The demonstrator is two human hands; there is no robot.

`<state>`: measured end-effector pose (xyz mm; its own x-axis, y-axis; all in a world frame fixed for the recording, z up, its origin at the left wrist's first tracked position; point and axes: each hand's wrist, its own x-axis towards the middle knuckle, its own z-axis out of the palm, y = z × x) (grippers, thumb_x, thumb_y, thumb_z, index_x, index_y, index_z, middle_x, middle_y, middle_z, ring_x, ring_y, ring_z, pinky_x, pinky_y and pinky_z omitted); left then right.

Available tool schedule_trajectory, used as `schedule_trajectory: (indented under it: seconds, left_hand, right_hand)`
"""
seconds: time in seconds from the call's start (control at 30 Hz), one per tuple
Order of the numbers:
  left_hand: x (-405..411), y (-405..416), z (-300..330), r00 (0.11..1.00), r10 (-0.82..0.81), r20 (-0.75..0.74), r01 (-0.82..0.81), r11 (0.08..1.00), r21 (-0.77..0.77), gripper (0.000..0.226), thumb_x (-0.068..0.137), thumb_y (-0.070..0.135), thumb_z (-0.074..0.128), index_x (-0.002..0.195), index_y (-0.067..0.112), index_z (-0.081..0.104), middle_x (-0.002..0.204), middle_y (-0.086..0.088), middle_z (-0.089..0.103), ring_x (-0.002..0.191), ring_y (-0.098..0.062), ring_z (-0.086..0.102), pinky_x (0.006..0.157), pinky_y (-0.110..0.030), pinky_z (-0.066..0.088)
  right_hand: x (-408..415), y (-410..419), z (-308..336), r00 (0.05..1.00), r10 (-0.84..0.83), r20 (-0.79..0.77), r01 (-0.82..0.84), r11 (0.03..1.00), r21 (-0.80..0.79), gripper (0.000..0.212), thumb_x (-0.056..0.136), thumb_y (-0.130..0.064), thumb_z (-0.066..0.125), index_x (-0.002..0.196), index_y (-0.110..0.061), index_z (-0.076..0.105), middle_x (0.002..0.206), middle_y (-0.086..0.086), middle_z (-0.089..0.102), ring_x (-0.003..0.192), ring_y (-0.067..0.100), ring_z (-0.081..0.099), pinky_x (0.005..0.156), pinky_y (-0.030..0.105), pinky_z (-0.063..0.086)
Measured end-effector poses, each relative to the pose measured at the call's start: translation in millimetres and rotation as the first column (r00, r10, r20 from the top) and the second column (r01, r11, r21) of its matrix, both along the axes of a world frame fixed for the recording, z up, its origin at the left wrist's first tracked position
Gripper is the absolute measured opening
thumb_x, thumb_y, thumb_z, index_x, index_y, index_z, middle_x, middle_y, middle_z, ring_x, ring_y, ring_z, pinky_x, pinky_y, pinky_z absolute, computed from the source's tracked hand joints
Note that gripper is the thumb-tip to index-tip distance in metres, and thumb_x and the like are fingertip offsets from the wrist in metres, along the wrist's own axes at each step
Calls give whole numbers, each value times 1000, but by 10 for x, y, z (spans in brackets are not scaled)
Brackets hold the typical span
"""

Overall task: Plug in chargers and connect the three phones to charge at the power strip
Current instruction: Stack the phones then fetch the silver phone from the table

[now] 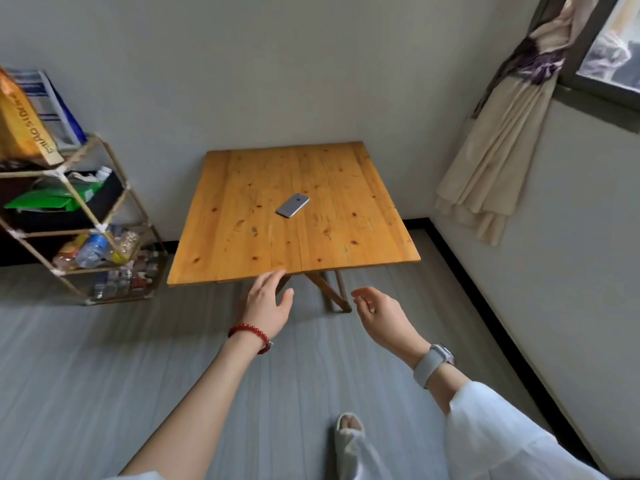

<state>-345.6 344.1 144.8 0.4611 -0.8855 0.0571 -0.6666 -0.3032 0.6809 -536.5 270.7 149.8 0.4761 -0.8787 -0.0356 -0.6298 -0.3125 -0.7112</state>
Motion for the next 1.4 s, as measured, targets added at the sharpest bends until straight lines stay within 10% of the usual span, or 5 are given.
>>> schedule_trajectory:
  seconds: [0.5, 0.8, 1.13, 1.4]
  left_hand:
    - [1695, -2374, -887, 983, 176, -43, -149, 922, 357, 48, 91, 25, 44, 136, 14, 32, 145, -8, 29, 127, -25, 36, 101, -35, 35]
    - [3043, -3479, -1795, 998, 54, -10, -38, 804, 593, 69, 85, 35, 53, 141, 28, 13, 155, -3, -4, 141, -33, -2, 112, -58, 17]
    - [3704, -3967, -2377, 950, -218, 222, 16, 747, 664, 102, 60, 85, 32, 128, 43, -31, 145, 2, -33, 134, -24, -32, 104, -60, -19]
    - [3709, -3947, -2334, 939, -251, 236, 27, 736, 677, 101, 51, 92, 8, 128, 41, -34, 144, -1, -35, 131, -25, -37, 98, -52, -32]
  right_hand:
    - [1985, -2745, -916, 993, 54, -109, -11, 934, 356, 33, 91, -11, 40, 121, -5, 53, 120, 16, 62, 105, 29, 60, 79, 25, 43]
    - [3542, -3908, -1563, 909, -322, -265, 416, 743, 524, 42, 90, -22, 47, 123, 5, 44, 115, 23, 60, 106, 36, 55, 83, 32, 43]
    - [4624, -4431, -1935, 631, -532, -564, 772, 499, 394, 105, 59, -41, 81, 136, -10, 15, 129, 15, 32, 120, 34, 33, 93, 46, 35]
    - [4433, -4378, -1827, 773, -511, -376, 634, 614, 469, 46, 82, -16, 58, 116, -6, 28, 108, 15, 51, 88, 35, 56, 73, 46, 53]
